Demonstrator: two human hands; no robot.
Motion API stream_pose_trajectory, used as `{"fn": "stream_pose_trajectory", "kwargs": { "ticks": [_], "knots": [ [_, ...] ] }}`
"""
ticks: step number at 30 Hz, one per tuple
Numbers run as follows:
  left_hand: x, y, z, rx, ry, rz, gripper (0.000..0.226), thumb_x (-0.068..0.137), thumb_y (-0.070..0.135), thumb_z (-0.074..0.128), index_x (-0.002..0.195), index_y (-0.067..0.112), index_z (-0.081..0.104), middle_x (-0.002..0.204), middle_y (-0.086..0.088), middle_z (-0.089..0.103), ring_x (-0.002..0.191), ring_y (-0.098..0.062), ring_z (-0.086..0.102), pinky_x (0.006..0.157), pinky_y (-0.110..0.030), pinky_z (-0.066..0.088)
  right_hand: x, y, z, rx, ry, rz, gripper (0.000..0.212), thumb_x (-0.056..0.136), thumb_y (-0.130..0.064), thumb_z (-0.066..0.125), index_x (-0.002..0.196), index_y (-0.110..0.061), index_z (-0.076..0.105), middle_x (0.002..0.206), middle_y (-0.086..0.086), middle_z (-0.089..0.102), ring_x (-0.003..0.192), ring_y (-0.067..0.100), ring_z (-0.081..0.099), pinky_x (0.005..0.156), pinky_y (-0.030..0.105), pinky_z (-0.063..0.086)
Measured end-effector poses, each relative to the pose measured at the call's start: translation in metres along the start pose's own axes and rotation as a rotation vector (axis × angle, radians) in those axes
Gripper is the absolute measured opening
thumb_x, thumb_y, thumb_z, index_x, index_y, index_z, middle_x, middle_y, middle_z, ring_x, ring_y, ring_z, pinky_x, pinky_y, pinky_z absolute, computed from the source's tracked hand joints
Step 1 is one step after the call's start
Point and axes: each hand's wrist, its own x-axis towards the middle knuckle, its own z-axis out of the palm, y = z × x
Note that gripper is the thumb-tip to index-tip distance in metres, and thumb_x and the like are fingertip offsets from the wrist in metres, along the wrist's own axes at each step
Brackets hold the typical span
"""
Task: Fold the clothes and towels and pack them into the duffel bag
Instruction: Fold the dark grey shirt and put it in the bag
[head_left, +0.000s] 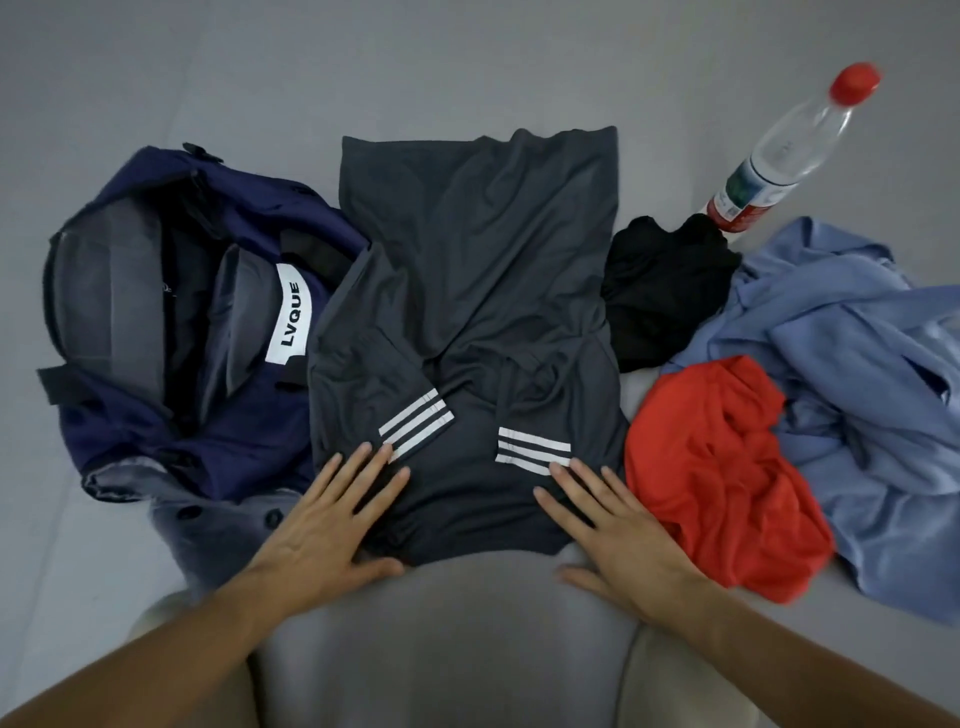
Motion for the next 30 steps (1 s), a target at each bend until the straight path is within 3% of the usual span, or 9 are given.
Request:
{"fn": "stream_pose_trajectory", "kwargs": {
  "ticks": [3,7,10,12,15,18,23,26,30],
  "knots": [
    [-0.018,0.002,0.001,0.034,-0.031,0.016,0.093,0.090,0.077,0.040,0.161,0.029,0.006,0.168,-0.009,-0.001,0.155,-0.029,-0.001,0.122,-0.049,0.010,-0.010,-0.009,0.003,0.012,0.067,0.057,0.071,0.091,-0.057,0.040,0.155,-0.027,0.033,0.159,0.007,0.036,0.147,0.028,0.034,0.115,0.050,0.027],
    [-0.021,0.016,-0.005,-0.040,0.015,-0.152,0.086,0.090,0.036,0.065,0.160,0.024,0.016,0.167,-0.010,0.010,0.154,-0.029,0.008,0.124,-0.048,0.013,-0.009,-0.009,-0.010,0.034,0.104,0.138,0.068,0.090,-0.053,0.045,0.153,-0.025,0.039,0.153,0.006,0.046,0.133,0.028,0.048,0.107,0.046,0.042],
    [-0.006,0.024,-0.001,-0.040,0.058,-0.138,0.085,0.085,0.023,0.060,0.159,0.016,0.019,0.166,-0.011,0.014,0.153,-0.029,0.015,0.122,-0.044,0.013,-0.001,0.001,-0.009,0.000,0.097,0.103,0.073,0.091,-0.058,0.045,0.153,-0.019,0.039,0.158,0.009,0.037,0.140,0.029,0.041,0.114,0.048,0.033],
    [0.003,0.025,0.007,-0.041,0.066,-0.104,0.081,0.086,0.021,0.057,0.158,0.013,0.021,0.166,-0.010,0.016,0.152,-0.028,0.018,0.122,-0.043,0.014,0.002,0.008,-0.003,-0.002,0.107,0.059,0.074,0.093,-0.057,0.044,0.155,-0.017,0.036,0.161,0.009,0.032,0.145,0.028,0.036,0.119,0.050,0.026],
    [0.015,0.024,0.012,-0.072,0.097,-0.096,0.067,0.093,0.021,0.053,0.156,0.014,0.030,0.163,-0.008,0.026,0.151,-0.026,0.024,0.121,-0.041,0.015,0.013,0.008,0.001,0.020,0.204,0.029,0.064,0.091,-0.038,0.050,0.150,-0.015,0.044,0.157,0.007,0.040,0.141,0.028,0.040,0.116,0.046,0.031],
    [0.016,0.024,0.007,-0.180,0.160,-0.121,0.060,0.094,0.024,0.033,0.154,0.017,0.033,0.158,-0.005,0.038,0.148,-0.023,0.032,0.121,-0.040,0.020,0.026,0.005,-0.006,0.018,0.285,0.013,0.060,0.087,-0.030,0.049,0.146,-0.017,0.050,0.148,0.006,0.050,0.123,0.029,0.052,0.097,0.043,0.043],
    [0.001,0.024,-0.006,-0.227,0.128,-0.082,0.064,0.092,0.028,0.026,0.156,0.029,0.024,0.156,-0.001,0.042,0.145,-0.024,0.038,0.119,-0.045,0.031,0.031,0.012,-0.015,-0.032,0.322,0.008,0.052,0.085,-0.017,0.045,0.134,-0.020,0.060,0.128,0.007,0.061,0.085,0.028,0.056,0.071,0.041,0.051],
    [-0.015,0.023,-0.006,-0.158,0.094,-0.009,0.062,0.095,0.033,0.026,0.157,0.031,0.023,0.156,0.001,0.042,0.143,-0.023,0.041,0.119,-0.043,0.031,0.003,0.006,-0.007,0.000,0.301,-0.023,0.063,0.069,-0.001,0.062,0.130,-0.019,0.064,0.121,0.008,0.064,0.075,0.026,0.057,0.068,0.039,0.056],
    [-0.042,0.037,0.003,-0.082,0.090,0.095,0.052,0.104,0.038,0.020,0.152,0.030,0.038,0.148,0.001,0.052,0.135,-0.023,0.051,0.112,-0.044,0.042,-0.046,-0.008,0.004,0.008,0.192,-0.006,0.083,0.056,0.002,0.074,0.135,-0.019,0.059,0.124,0.007,0.060,0.076,0.023,0.057,0.072,0.034,0.057]
  ]
}}
